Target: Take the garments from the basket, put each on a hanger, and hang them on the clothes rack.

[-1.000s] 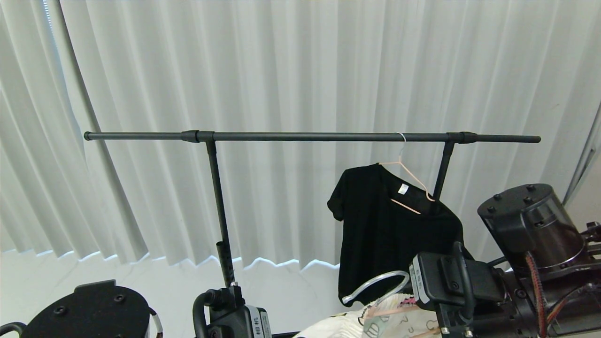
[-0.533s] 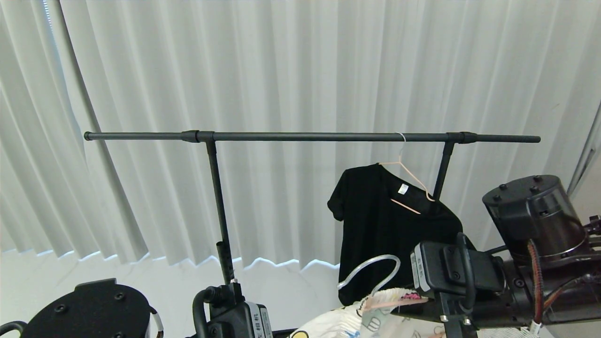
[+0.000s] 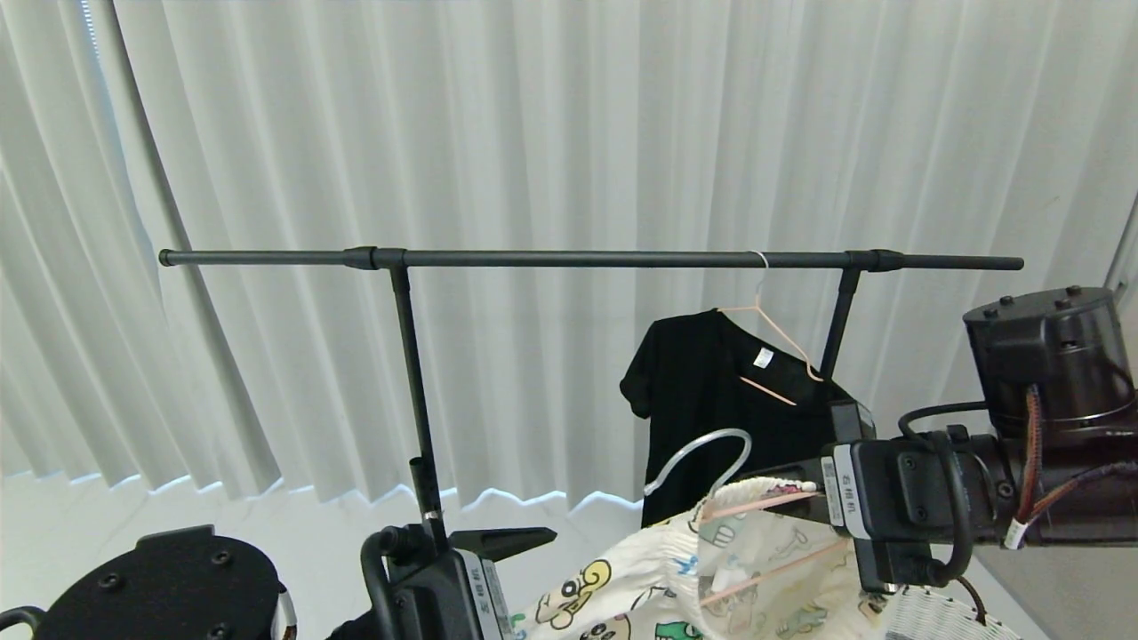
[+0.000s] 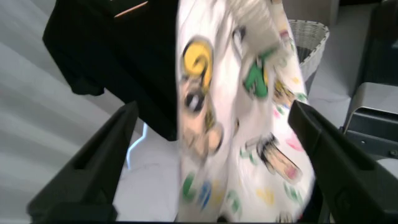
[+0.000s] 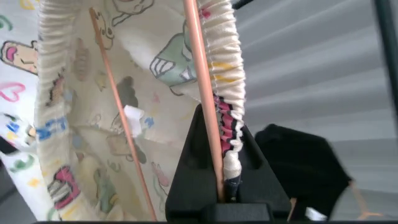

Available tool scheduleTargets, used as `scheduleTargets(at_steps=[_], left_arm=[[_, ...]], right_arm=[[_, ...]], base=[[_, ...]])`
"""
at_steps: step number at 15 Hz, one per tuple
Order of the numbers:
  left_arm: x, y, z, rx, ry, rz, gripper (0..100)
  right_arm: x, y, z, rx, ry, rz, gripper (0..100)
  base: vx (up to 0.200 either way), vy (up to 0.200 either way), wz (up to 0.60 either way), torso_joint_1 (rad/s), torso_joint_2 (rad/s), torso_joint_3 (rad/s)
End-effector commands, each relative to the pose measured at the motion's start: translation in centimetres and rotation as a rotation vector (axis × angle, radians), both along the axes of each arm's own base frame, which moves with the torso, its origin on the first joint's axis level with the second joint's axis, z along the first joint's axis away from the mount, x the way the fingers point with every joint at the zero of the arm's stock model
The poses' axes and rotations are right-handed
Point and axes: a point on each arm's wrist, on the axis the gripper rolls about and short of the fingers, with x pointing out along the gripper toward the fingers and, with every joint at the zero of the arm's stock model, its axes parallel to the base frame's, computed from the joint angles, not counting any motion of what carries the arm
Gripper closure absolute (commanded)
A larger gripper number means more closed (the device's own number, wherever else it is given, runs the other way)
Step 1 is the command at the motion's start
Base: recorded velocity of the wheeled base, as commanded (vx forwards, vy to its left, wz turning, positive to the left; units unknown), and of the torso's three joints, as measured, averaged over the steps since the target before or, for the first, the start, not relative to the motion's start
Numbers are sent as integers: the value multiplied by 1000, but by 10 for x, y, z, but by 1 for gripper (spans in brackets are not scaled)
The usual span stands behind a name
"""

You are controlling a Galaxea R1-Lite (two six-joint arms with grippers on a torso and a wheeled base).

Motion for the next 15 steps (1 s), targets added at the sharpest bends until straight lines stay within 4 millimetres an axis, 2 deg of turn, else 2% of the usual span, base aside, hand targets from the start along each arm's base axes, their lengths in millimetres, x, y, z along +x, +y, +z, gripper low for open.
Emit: scheduleTargets(at_steps=[1, 3, 5, 8, 11, 15], left_arm=[[7, 11, 4, -29, 2, 70, 0], [11, 25, 5, -45, 3, 143, 0], [0, 41, -3, -32, 13, 161, 0], [-7, 53, -15, 1, 40, 186, 0], [14, 64, -32, 69, 116, 329, 0], [24, 59, -41, 95, 173, 298, 0]], right_arm=[[9, -13, 2, 0, -37, -25, 100], [14, -25, 5, 5, -63, -53, 100], [19, -37, 8, 12, -72, -103, 100], [24, -45, 10, 32, -79, -129, 100], [21, -43, 16, 71, -84, -130, 100], [18, -36, 23, 124, -103, -112, 100]], base=[[0, 0, 0, 0, 0, 0], [0, 0, 0, 0, 0, 0], [0, 0, 0, 0, 0, 0], [0, 0, 0, 0, 0, 0], [0, 0, 0, 0, 0, 0], [0, 0, 0, 0, 0, 0]])
